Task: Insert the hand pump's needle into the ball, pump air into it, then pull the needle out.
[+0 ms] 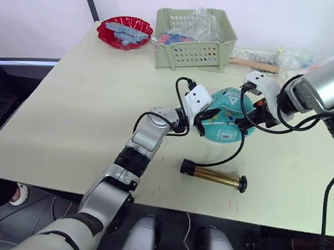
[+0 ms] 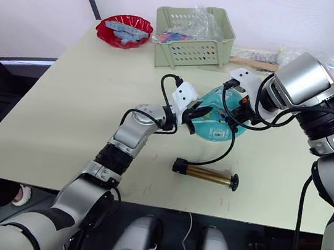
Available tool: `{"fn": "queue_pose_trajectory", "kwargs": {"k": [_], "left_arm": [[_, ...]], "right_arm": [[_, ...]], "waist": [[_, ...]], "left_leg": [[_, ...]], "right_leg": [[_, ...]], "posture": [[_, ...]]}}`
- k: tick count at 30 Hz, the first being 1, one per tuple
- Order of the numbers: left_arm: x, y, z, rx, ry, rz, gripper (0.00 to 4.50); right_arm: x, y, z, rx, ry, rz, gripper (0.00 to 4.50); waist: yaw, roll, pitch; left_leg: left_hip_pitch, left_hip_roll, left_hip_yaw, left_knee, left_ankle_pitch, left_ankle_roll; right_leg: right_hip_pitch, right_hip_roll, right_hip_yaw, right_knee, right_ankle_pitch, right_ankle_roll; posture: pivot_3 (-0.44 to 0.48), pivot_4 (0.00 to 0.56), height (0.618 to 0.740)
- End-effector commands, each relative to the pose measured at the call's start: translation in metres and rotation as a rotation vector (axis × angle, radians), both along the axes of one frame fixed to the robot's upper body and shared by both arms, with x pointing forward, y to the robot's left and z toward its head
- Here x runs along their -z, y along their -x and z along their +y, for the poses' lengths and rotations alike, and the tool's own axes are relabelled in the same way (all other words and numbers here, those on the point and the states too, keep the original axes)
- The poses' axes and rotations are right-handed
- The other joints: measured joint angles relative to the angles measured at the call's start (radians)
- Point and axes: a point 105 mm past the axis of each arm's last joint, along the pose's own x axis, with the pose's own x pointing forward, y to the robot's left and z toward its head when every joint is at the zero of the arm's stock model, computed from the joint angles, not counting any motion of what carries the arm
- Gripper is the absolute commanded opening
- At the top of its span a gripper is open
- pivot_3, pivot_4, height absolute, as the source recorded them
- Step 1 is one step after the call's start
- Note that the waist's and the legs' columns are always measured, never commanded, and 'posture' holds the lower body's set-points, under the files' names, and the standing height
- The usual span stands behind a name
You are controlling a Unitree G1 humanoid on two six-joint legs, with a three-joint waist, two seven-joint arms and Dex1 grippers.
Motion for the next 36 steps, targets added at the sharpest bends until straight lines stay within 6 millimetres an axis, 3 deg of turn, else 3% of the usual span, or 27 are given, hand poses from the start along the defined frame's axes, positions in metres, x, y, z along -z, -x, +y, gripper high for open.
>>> {"fn": "queue_pose_trajectory", "kwargs": {"k": [1, 22, 36], "left_arm": [[0.0061, 0.0071, -0.01, 0.041, -0.02, 0.008, 0.05], [0.0088, 0.0061, -0.0077, 0.033, -0.022, 0.018, 0.05], [0.0125, 0.0047, -0.0069, 0.027, -0.027, 0.027, 0.05]], "right_arm": [[-0.0029, 0.0012, -0.0026, -0.024, 0.013, -0.022, 0.32], [0.0013, 0.0062, 0.0036, -0.06, 0.003, -0.013, 0.32], [-0.0063, 0.0035, 0.0009, -0.059, -0.011, -0.036, 0.32]], "waist": [[0.0, 0.0, 0.0], [-0.001, 0.0, 0.0], [-0.001, 0.0, 0.0]], "left_leg": [[0.0, 0.0, 0.0, 0.0, 0.0, 0.0], [0.0, 0.0, 0.0, 0.002, 0.0, 0.0], [0.0, 0.0, 0.0, 0.002, 0.0, 0.0]], "right_leg": [[0.0, 0.0, 0.0, 0.0, 0.0, 0.0], [0.0, 0.0, 0.0, 0.002, 0.0, 0.0], [0.0, 0.0, 0.0, 0.002, 0.0, 0.0]], "posture": [[0.0, 0.15, 0.738], [0.0, 0.15, 0.738], [0.0, 0.15, 0.738]]}}
